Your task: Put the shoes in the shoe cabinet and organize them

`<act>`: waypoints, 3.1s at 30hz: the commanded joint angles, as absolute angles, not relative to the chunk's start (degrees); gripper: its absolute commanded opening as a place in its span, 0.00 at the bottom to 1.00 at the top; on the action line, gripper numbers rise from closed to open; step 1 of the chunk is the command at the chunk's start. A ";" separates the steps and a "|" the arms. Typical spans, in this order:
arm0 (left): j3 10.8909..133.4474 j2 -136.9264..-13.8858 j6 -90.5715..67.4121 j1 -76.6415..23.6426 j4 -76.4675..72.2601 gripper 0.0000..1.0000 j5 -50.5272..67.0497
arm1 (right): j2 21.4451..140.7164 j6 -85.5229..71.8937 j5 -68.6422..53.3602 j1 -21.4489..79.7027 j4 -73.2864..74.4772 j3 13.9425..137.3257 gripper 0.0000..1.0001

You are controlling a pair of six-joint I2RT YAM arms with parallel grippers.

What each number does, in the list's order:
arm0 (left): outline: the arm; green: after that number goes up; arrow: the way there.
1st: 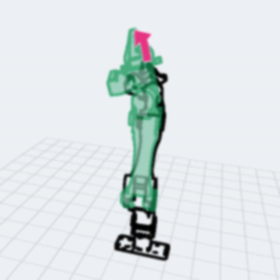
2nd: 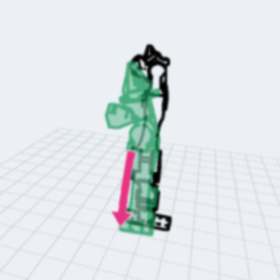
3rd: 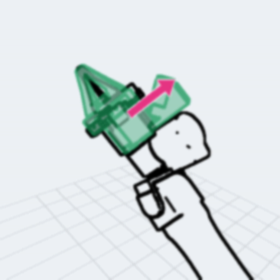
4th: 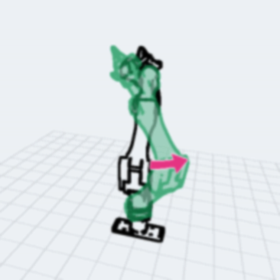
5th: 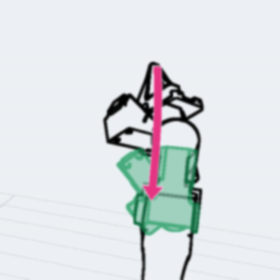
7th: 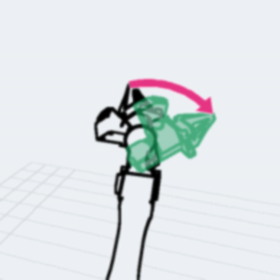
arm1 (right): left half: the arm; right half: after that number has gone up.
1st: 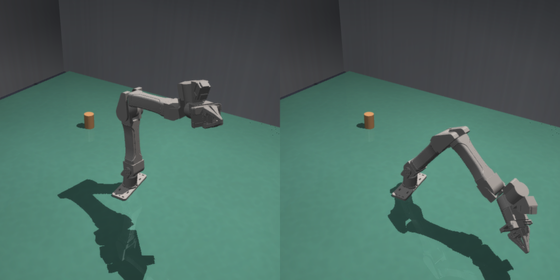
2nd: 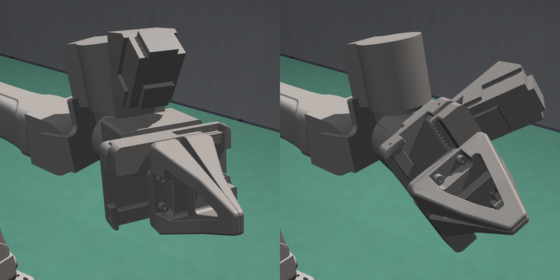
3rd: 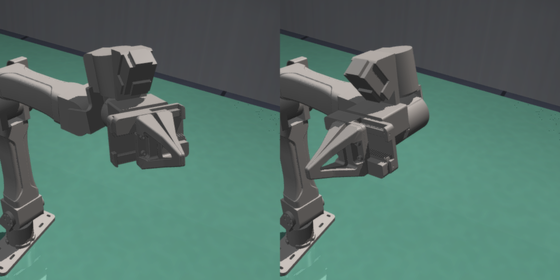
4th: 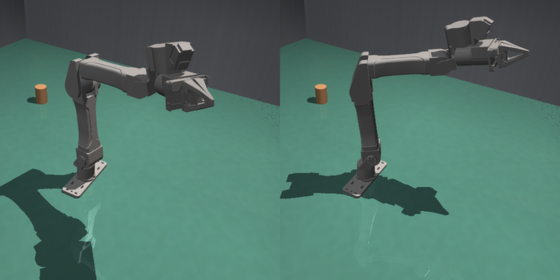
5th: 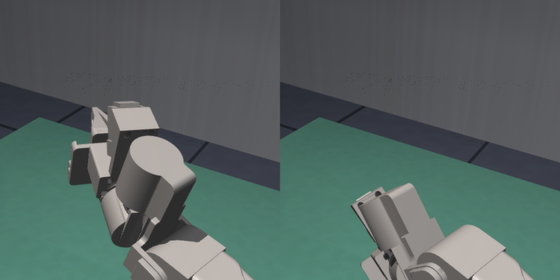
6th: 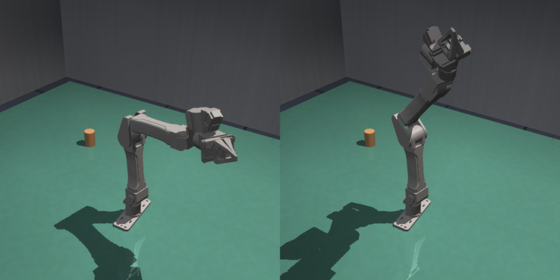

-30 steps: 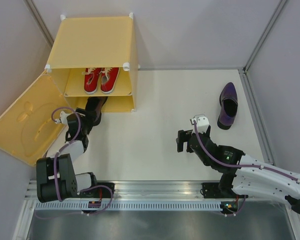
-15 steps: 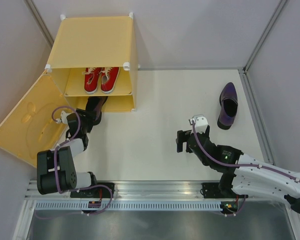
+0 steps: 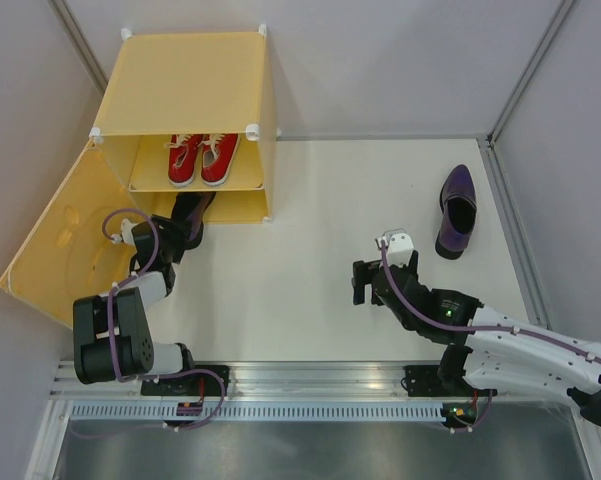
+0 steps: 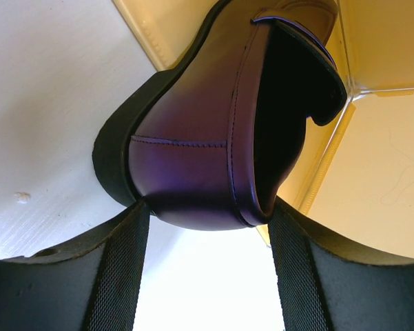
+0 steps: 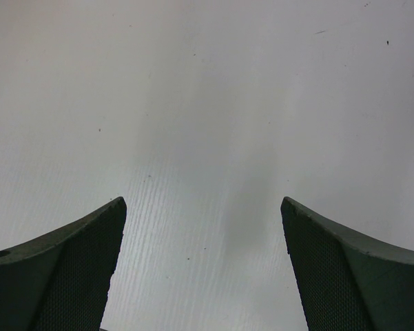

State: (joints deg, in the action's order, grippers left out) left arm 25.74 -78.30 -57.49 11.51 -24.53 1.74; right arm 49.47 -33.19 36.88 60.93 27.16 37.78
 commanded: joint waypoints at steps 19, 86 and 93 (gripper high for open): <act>36.91 -74.45 -64.87 9.85 -34.01 0.52 6.77 | 50.45 -33.22 37.18 60.56 25.58 39.37 0.96; 37.52 -89.82 -57.22 9.32 -26.72 0.75 6.59 | 49.92 -34.54 36.04 60.29 25.31 37.62 0.96; 40.43 -93.25 -57.66 8.97 -28.03 0.74 7.47 | 49.83 -34.28 36.39 60.29 25.93 37.97 0.96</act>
State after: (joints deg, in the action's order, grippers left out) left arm 37.52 -91.98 -55.99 8.97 -23.00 7.44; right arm 49.98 -34.26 34.79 60.51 25.96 37.39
